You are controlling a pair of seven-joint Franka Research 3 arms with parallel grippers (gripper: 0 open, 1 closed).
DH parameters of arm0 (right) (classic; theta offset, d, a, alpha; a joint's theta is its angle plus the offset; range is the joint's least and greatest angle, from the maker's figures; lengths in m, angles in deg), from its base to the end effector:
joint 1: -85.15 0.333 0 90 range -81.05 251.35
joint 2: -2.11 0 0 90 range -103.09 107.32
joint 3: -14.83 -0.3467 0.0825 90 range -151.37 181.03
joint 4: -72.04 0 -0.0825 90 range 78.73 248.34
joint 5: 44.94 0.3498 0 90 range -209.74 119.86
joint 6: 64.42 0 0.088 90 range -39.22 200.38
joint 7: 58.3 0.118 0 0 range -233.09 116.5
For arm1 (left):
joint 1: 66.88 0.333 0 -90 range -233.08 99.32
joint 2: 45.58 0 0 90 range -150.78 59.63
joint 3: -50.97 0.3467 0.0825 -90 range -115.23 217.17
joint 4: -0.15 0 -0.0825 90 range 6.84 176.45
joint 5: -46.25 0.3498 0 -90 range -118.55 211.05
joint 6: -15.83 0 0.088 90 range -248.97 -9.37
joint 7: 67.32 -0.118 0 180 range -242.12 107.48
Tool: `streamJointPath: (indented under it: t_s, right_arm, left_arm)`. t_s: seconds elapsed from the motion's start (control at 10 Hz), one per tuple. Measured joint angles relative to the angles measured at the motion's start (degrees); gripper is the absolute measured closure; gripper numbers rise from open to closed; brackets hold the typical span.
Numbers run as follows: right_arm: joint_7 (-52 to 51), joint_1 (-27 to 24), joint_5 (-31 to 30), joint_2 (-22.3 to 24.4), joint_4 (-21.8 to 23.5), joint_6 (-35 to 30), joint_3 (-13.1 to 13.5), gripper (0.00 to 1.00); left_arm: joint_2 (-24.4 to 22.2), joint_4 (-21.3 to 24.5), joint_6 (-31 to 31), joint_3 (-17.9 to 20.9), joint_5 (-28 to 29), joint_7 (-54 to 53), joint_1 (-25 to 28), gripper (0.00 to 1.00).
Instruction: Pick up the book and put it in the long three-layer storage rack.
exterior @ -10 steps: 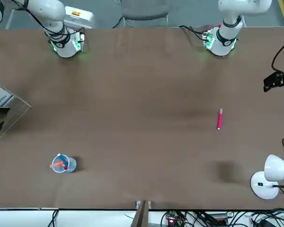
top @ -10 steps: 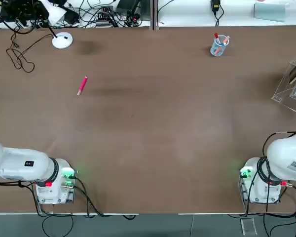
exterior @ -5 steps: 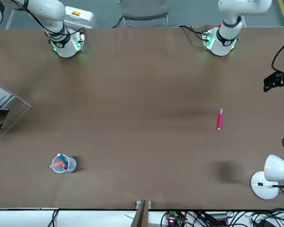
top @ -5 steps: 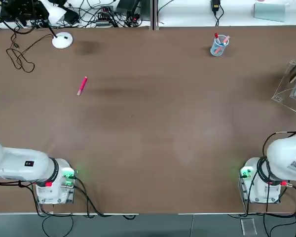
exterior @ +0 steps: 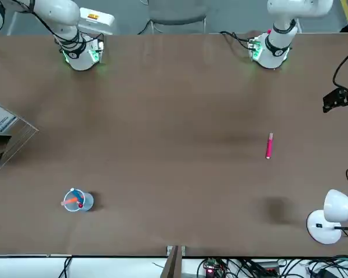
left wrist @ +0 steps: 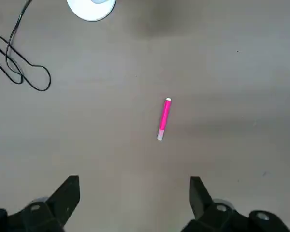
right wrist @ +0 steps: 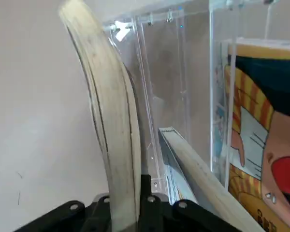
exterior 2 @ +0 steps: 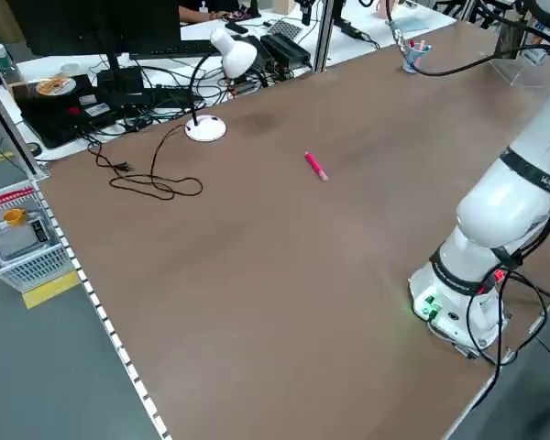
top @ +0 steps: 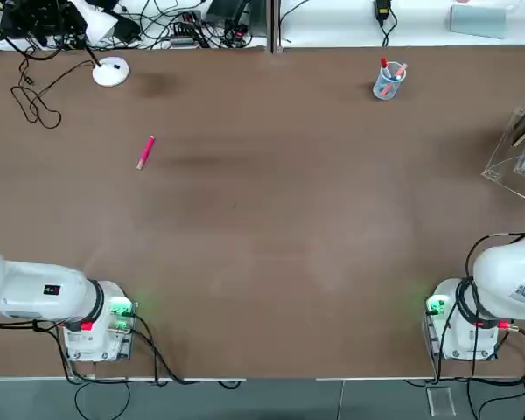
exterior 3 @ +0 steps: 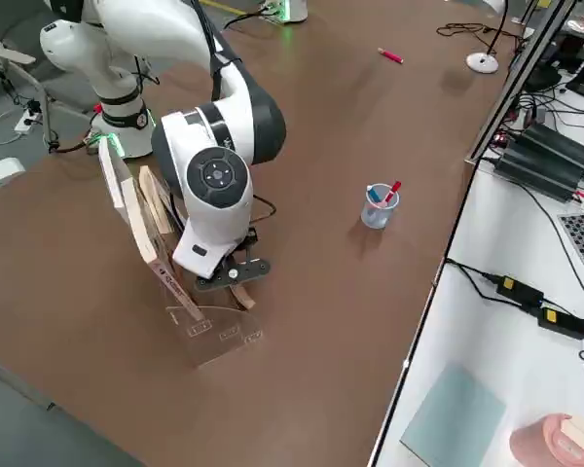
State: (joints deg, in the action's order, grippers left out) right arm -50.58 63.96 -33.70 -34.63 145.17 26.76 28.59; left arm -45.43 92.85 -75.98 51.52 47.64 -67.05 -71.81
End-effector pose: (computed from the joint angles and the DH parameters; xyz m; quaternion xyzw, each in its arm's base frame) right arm 0.5879 -0.3352 0.3879 -0.9182 0.3643 0.1441 0.0580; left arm 0.5214 -0.0371 0.6249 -0.9992 0.0363 0.0086 0.0125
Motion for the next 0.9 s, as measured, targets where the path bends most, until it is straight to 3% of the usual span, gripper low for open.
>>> streamJointPath:
  t_s: [0.9]
  right_arm:
    - [-0.05, 0.04, 0.00, -0.03, -0.54, 1.14, -0.05, 0.84]
  left_arm:
    - [0.00, 0.00, 0.00, 0.00, 0.00, 0.00, 0.00, 0.00]
